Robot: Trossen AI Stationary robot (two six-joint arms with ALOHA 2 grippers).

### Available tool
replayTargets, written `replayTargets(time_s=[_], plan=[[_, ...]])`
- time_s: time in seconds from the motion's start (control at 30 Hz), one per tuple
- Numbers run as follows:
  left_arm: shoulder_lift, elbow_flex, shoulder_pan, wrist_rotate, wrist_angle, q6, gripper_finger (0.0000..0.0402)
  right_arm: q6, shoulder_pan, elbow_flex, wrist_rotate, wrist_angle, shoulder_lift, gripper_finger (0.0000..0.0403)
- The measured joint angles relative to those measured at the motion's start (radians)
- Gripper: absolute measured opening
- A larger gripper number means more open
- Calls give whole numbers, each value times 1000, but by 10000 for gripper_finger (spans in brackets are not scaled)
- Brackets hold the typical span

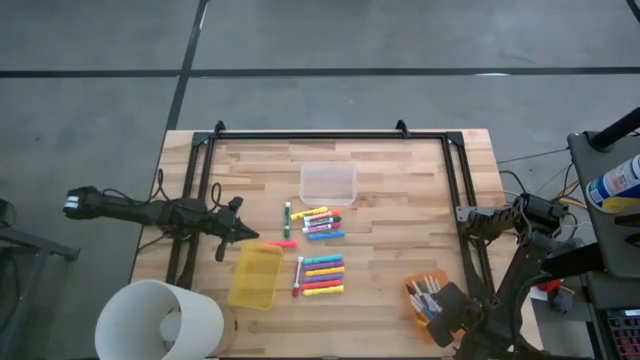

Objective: Pick & Place Markers
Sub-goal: Put the large blue highlighter pen into the transparent bin

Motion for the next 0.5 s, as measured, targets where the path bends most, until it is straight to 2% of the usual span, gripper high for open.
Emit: replayTargets(time_s=[0.27,0.37,0.5], plan=[[0,0,0,0,0,0,0,-61,-1,68,47,-198,-9,121],[0,0,0,0,0,0,0,-149,0,78,144,-249,-10,114],[0,0,0,0,0,0,0,-263,-7,95,336,-259,-23,105]])
